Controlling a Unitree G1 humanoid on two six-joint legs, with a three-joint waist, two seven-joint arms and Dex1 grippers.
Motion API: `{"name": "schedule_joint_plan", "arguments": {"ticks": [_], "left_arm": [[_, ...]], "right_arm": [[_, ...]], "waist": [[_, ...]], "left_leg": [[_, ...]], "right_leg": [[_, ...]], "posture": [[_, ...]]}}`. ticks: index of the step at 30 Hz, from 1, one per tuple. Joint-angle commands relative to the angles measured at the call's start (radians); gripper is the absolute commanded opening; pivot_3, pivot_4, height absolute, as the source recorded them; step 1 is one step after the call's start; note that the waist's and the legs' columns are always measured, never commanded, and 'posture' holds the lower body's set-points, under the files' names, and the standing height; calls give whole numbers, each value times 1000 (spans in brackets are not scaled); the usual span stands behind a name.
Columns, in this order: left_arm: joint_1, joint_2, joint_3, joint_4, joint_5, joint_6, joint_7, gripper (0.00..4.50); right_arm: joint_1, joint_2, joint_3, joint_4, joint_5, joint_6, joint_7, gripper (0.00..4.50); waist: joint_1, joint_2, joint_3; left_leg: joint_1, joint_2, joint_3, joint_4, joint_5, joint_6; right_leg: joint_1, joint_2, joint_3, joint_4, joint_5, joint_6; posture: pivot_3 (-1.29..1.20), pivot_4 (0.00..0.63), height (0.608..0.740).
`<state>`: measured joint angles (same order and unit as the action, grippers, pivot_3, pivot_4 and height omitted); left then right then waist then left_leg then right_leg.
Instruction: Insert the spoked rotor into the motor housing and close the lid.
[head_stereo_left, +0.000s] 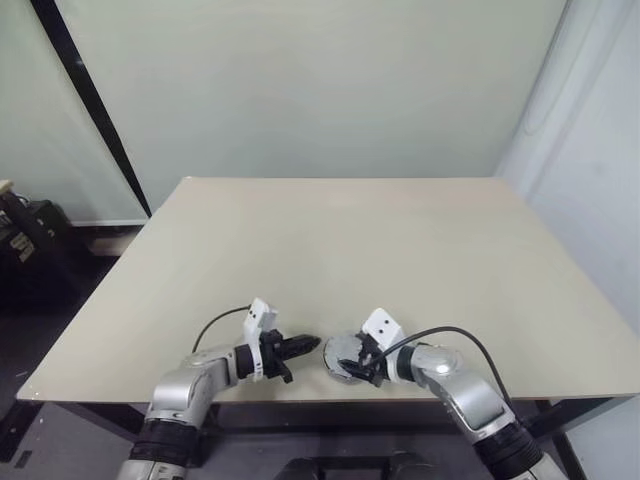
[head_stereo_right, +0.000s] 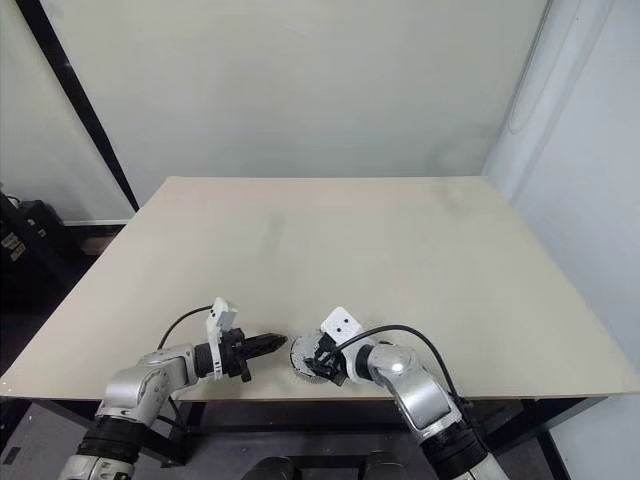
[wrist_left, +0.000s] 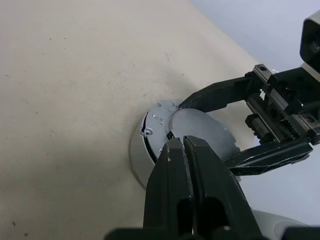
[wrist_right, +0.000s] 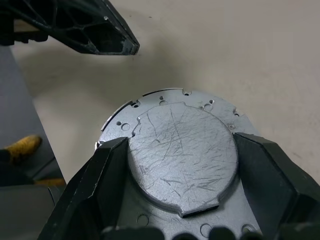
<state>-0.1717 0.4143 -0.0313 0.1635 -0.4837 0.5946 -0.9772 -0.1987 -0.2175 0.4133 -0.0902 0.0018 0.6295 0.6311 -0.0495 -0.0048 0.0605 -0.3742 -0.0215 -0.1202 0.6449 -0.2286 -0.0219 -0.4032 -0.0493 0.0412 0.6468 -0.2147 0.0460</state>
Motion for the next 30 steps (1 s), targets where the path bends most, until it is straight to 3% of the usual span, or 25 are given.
{"name": "schedule_joint_plan", "arguments": {"ticks": [1,9,20,30], "left_arm": [[-30,-6,2,-6,3,-22,-4,0],[-33,-12,0,-4,5,-26,-2,0],[-34,-35,26,-7,-17,-17,18,0],[-35,-26,31,-5,-10,-16,18,0]], "right_arm": [[12,-4,-2,-24,33,72,7,3112],[9,-7,-13,-68,60,125,-3,3112],[44,49,-16,-121,53,161,-125,3112],[61,20,48,-94,-1,96,-177,3112]], "waist": [[0,0,0],[0,0,0],[0,0,0],[0,0,0]], "left_leg": [[0,0,0,0,0,0],[-2,-1,0,-1,0,0],[-2,0,0,-2,0,0],[-2,0,0,-1,0,0]], "right_leg": [[0,0,0,0,0,0],[-1,0,0,-1,0,0],[-1,0,0,-1,0,0],[-2,-1,0,-1,0,0]], "posture": [[0,0,740],[0,0,740],[0,0,740],[0,0,740]]}}
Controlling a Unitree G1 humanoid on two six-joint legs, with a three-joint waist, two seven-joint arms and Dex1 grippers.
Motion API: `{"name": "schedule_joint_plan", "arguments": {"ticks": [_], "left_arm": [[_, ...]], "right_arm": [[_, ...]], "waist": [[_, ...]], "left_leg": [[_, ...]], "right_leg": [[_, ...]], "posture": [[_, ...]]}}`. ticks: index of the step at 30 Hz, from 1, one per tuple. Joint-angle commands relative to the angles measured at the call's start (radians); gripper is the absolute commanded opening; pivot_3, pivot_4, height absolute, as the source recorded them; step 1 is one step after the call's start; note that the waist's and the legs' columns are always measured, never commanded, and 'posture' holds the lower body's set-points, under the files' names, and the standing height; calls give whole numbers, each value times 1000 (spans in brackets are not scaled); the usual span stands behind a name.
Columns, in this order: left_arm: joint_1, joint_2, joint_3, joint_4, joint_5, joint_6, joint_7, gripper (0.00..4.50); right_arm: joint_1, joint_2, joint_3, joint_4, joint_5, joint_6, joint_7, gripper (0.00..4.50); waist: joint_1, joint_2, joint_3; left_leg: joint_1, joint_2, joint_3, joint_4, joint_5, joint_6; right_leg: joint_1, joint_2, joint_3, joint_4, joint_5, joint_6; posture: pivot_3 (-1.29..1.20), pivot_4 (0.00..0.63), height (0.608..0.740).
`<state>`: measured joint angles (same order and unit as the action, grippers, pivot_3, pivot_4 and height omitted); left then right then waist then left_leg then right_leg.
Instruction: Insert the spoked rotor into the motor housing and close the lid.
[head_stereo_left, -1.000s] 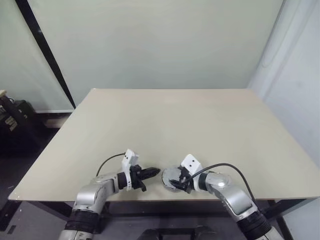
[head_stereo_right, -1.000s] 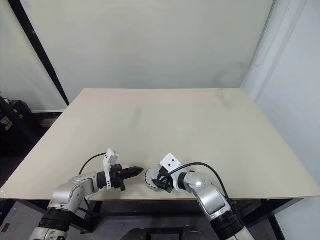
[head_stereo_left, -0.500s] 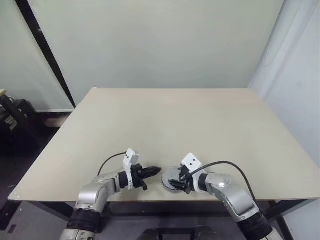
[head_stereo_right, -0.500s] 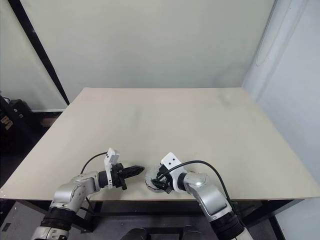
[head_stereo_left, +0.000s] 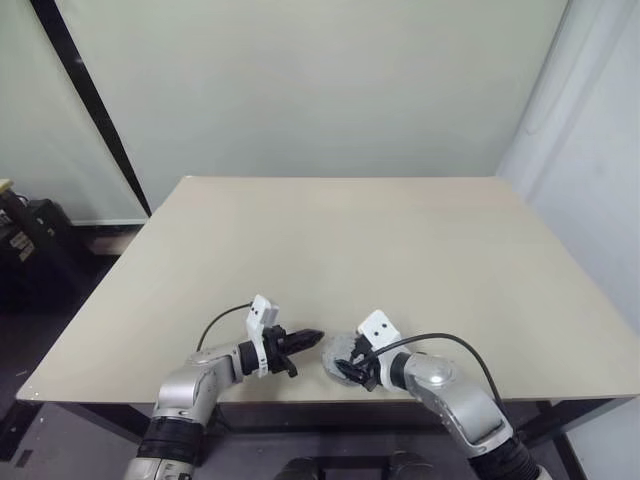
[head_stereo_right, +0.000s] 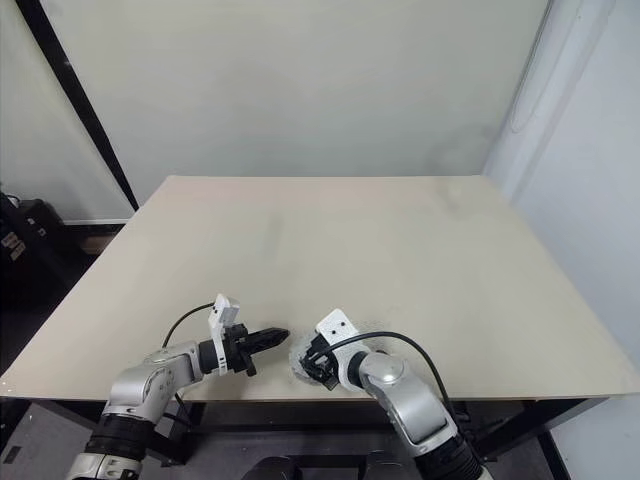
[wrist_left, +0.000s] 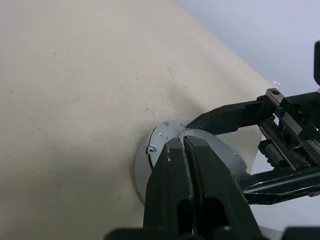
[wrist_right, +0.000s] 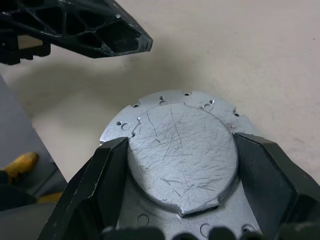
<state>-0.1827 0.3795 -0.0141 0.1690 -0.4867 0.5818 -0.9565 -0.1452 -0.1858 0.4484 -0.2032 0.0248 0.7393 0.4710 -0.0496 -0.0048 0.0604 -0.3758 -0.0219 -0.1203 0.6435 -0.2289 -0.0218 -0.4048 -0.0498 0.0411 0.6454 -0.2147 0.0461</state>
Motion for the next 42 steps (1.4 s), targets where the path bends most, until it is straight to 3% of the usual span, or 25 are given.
{"name": "schedule_joint_plan", "arguments": {"ticks": [1,14,29,33,42], "left_arm": [[-24,13,9,-11,-2,-4,-6,0],[-12,29,-43,-9,42,-48,-43,0],[-37,43,-184,101,214,-160,-50,0],[-40,46,-208,113,242,-170,-50,0],[-41,43,-225,116,262,-178,-52,0]], "right_arm": [[10,-10,13,26,-25,-21,-22,3112],[25,-22,29,83,-43,-77,-38,3112],[29,-49,46,76,-53,-89,-29,3112],[27,-55,41,56,-37,-95,-16,4407],[12,16,-159,-54,141,3,3,4491]], "waist": [[0,0,0],[0,0,0],[1,5,-7],[0,5,-14],[1,5,-14]], "left_leg": [[0,0,0,0,0,0],[1,1,0,1,0,0],[1,0,0,1,0,0],[1,-1,0,1,0,0],[1,0,0,1,-2,-4]], "right_leg": [[0,0,0,0,0,0],[0,0,0,0,0,0],[0,-1,0,-1,0,0],[1,-1,0,-2,0,0],[1,-1,-1,-2,0,0]], "posture": [[0,0,740],[0,0,740],[0,0,740],[0,0,740],[0,0,740]]}}
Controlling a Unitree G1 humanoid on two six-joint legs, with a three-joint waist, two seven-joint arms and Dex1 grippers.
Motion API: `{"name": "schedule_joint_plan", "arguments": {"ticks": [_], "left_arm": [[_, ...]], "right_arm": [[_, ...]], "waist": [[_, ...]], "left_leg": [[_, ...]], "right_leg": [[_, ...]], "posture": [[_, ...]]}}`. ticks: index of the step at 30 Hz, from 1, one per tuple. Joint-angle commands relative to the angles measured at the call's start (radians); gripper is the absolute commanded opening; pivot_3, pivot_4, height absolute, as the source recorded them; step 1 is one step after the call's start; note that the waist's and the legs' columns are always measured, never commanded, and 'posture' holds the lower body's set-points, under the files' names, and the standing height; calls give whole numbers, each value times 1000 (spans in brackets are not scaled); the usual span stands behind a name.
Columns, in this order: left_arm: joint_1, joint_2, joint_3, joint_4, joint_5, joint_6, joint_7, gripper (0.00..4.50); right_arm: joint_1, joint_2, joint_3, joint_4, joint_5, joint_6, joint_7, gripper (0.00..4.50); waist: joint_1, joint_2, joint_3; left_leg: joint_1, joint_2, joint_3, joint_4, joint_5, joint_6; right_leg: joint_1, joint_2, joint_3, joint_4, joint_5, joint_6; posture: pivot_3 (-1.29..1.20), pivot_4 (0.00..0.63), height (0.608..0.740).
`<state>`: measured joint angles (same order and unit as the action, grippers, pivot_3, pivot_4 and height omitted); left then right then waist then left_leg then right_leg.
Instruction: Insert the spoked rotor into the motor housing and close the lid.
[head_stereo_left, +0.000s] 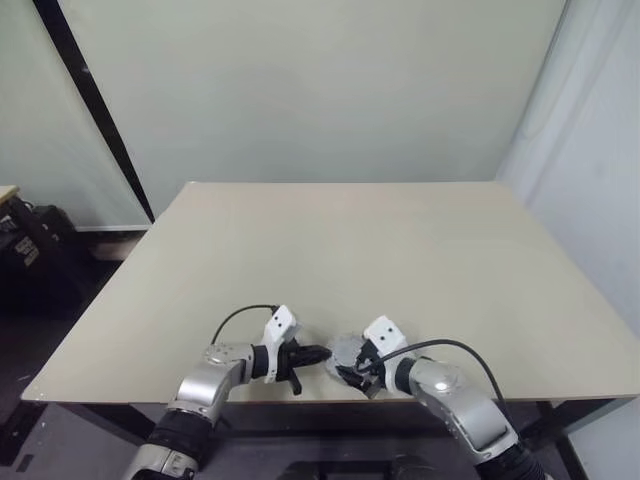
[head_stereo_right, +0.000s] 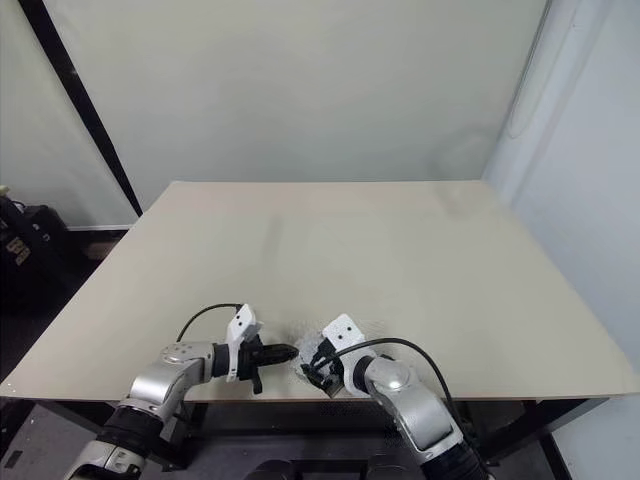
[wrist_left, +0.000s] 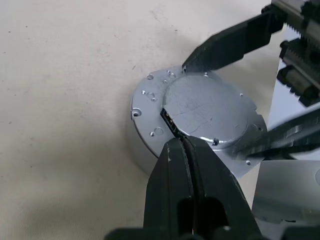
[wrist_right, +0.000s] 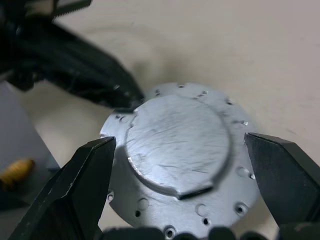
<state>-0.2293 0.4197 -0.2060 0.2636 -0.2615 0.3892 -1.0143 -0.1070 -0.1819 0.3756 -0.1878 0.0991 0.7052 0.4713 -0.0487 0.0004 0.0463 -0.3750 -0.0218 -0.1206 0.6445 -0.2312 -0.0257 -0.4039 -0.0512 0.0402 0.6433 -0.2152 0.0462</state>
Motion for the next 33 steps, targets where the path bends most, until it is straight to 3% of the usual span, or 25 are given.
{"name": "schedule_joint_plan", "arguments": {"ticks": [1,12,21,33], "left_arm": [[6,1,-35,18,37,14,4,0],[10,-2,-41,14,45,10,-2,0],[19,-2,-30,14,43,3,5,0],[39,-1,-16,-3,40,6,18,0]], "right_arm": [[-34,16,-131,-76,95,67,-1,4491],[-86,17,-455,39,348,436,3,4491],[-114,83,-559,195,493,595,27,4491],[-127,209,-630,262,563,631,-10,4491]], "waist": [[0,0,0],[4,1,0],[1,2,0],[-1,4,-1]], "left_leg": [[0,0,0,0,0,0],[-1,0,0,-1,2,4],[-1,0,0,-1,2,4],[-1,0,1,-1,0,1]], "right_leg": [[0,0,0,0,0,0],[0,0,0,0,0,0],[-1,0,0,0,0,0],[-2,0,0,0,0,0]], "posture": [[0,0,740],[0,0,740],[0,0,740],[0,0,740]]}}
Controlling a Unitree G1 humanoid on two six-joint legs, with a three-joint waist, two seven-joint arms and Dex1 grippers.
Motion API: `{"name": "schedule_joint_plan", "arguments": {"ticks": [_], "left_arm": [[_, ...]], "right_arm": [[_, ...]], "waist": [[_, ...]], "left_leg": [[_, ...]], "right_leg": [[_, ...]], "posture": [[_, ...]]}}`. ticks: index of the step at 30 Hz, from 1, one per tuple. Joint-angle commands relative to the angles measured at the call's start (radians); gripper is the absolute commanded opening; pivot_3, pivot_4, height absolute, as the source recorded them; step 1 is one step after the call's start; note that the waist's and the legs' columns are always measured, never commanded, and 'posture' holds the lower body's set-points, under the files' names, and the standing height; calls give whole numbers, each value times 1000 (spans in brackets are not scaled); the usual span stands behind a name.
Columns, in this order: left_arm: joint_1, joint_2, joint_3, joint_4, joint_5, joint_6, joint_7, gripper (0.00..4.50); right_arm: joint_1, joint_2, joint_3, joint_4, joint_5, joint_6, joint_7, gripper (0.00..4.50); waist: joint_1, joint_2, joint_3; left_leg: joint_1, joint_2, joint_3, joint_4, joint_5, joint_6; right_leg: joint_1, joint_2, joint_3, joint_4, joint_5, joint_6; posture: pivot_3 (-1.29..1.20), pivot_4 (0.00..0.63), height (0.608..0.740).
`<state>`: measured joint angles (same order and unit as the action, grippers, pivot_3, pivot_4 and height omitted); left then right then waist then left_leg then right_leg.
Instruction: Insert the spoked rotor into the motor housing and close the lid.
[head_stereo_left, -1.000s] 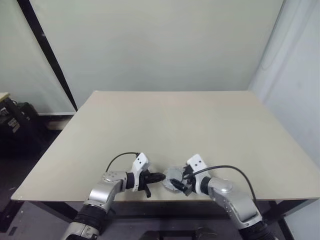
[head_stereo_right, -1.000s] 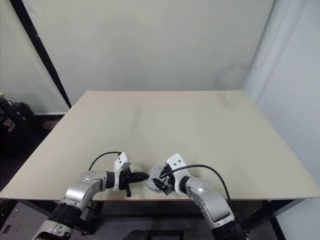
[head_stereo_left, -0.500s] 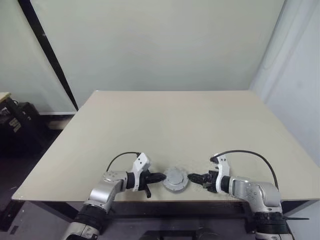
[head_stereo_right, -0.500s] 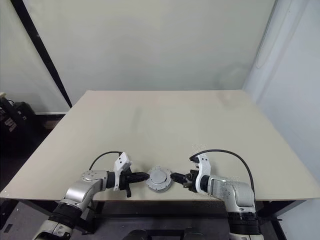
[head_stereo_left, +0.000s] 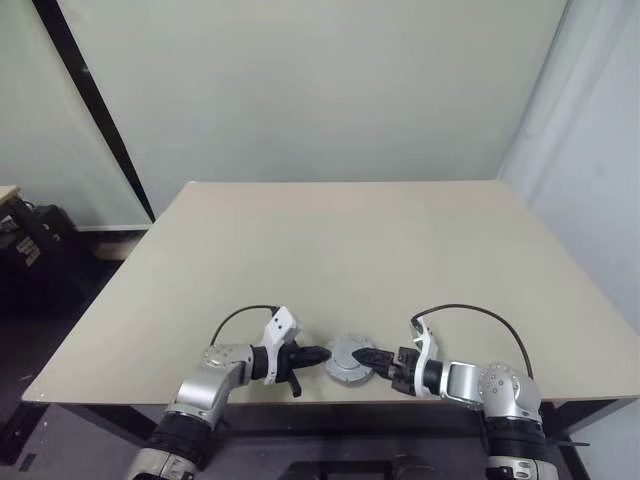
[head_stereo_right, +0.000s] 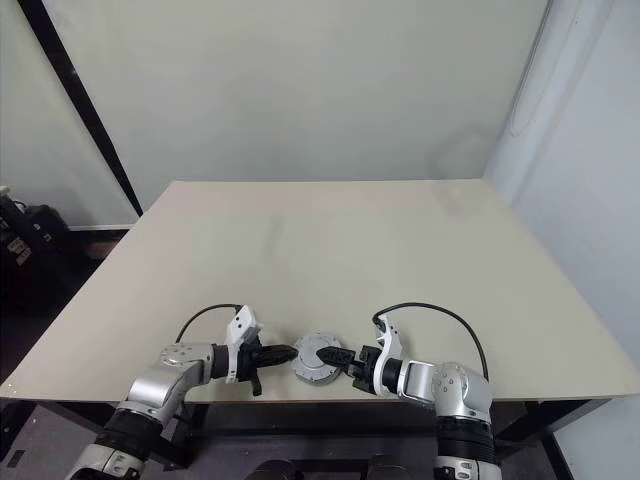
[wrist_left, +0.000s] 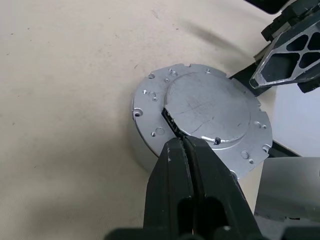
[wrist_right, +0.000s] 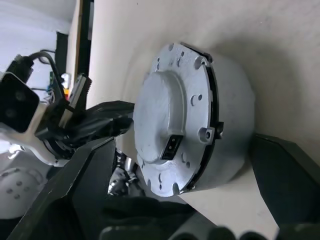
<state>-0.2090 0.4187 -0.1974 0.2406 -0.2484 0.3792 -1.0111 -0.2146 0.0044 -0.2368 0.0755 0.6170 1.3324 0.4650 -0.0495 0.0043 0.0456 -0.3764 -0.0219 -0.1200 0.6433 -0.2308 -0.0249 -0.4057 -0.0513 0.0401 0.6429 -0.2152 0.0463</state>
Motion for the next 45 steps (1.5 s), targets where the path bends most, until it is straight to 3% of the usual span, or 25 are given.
{"name": "schedule_joint_plan", "arguments": {"ticks": [1,16,19,27,36,40,45], "left_arm": [[19,-1,-24,19,27,17,16,0],[16,-5,-16,22,28,16,25,0],[15,-6,-16,23,28,17,26,0],[13,-8,-16,22,27,20,32,0],[5,-22,22,17,-25,71,33,0],[-9,-33,102,-8,-115,195,42,916],[-46,-59,308,20,-266,293,104,2706]], "right_arm": [[-20,30,-26,3,49,2,-10,4491],[-7,82,-131,40,113,-2,-63,4491],[-1,92,-133,31,115,-21,-73,3864],[8,103,-165,40,157,-38,-80,1152],[20,98,-142,32,171,-38,-84,1151],[19,103,-150,28,186,-40,-83,1151],[21,120,-174,15,226,-42,-85,1151]], "waist": [[0,0,0],[0,2,0],[0,2,0],[0,4,1],[0,6,1],[-1,7,2],[-1,6,9]], "left_leg": [[0,0,0,0,0,0],[0,0,0,-1,0,-1],[0,0,0,-2,0,-1],[-1,0,0,-4,0,0],[-1,0,0,-5,0,0],[-1,0,0,-5,0,0],[-5,1,-1,-5,2,3]], "right_leg": [[0,0,0,0,0,0],[-1,0,0,0,0,0],[-2,0,0,0,0,0],[-2,0,0,-1,0,0],[-3,0,0,-2,0,0],[-3,0,0,-2,0,0],[-5,1,-1,-1,0,0]], "posture": [[0,0,740],[0,0,740],[0,0,740],[0,0,740],[0,0,740],[0,0,740],[0,0,740]]}}
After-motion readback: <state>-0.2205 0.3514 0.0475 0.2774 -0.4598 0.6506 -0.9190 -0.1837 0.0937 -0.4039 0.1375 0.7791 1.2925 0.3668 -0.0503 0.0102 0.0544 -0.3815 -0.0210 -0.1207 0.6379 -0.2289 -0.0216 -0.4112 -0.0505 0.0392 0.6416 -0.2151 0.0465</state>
